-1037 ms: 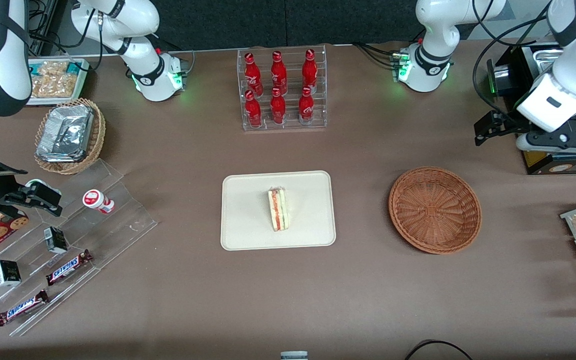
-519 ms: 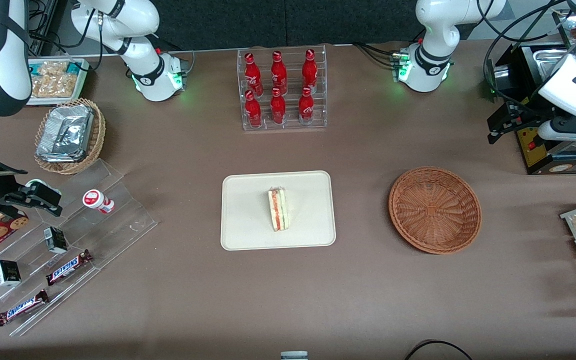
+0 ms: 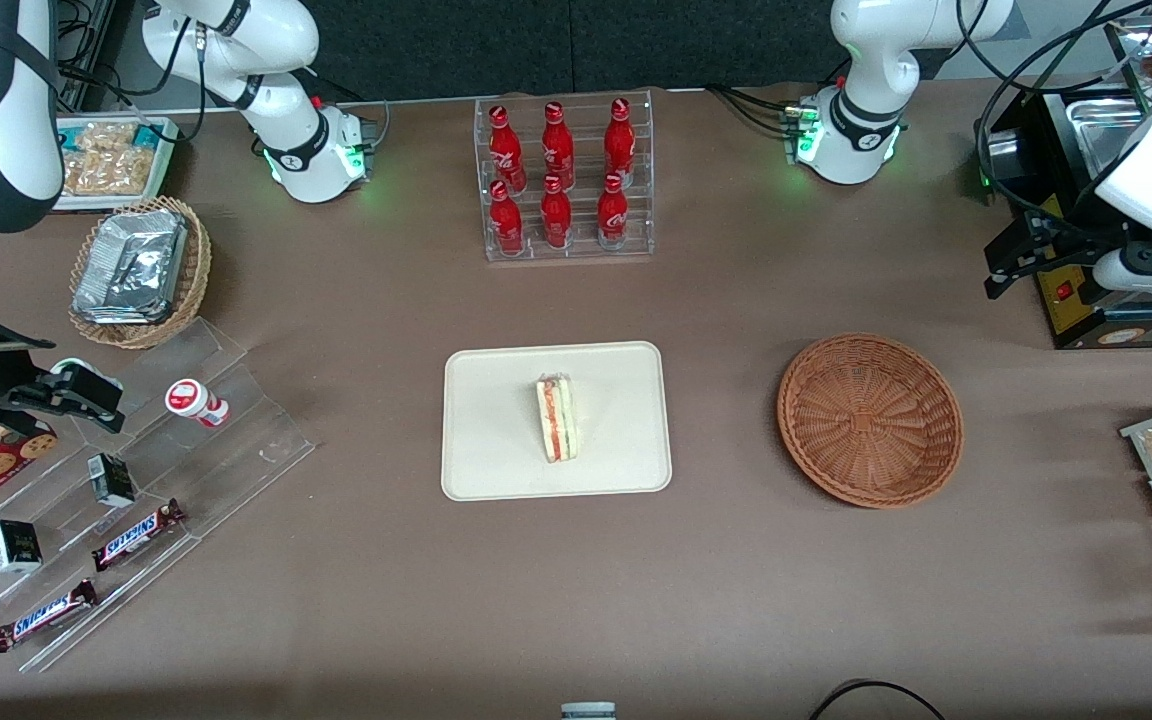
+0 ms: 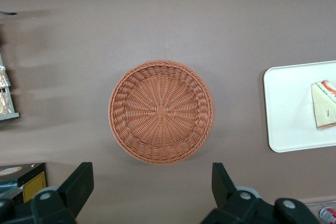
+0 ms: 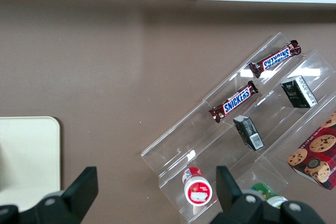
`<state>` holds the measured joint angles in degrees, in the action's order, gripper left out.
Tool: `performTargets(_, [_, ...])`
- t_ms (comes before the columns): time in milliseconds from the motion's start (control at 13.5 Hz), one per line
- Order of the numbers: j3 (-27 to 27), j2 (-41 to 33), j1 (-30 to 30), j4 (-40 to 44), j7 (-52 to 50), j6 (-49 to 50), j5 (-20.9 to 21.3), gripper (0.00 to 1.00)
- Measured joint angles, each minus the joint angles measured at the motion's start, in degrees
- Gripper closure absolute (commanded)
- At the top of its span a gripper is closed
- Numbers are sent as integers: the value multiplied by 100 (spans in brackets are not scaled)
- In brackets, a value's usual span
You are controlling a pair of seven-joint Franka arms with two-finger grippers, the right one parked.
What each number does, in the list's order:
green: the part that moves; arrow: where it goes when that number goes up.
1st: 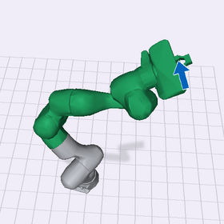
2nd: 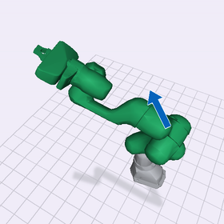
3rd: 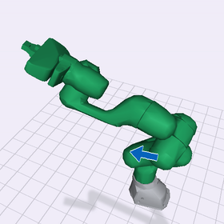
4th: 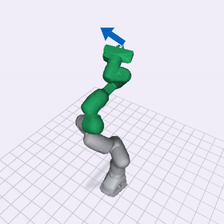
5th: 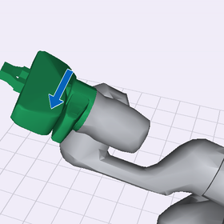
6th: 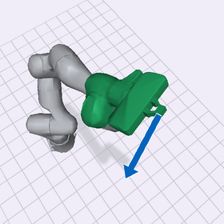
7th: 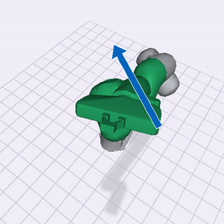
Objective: Place sandwich from basket to tray
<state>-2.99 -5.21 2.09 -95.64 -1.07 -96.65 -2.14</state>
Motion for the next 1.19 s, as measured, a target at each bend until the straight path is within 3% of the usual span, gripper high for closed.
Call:
performTargets(370, [96,-11,191,33,-193,125,276,1])
performTargets(1185, [177,-139,211,83,-128,418,302,1])
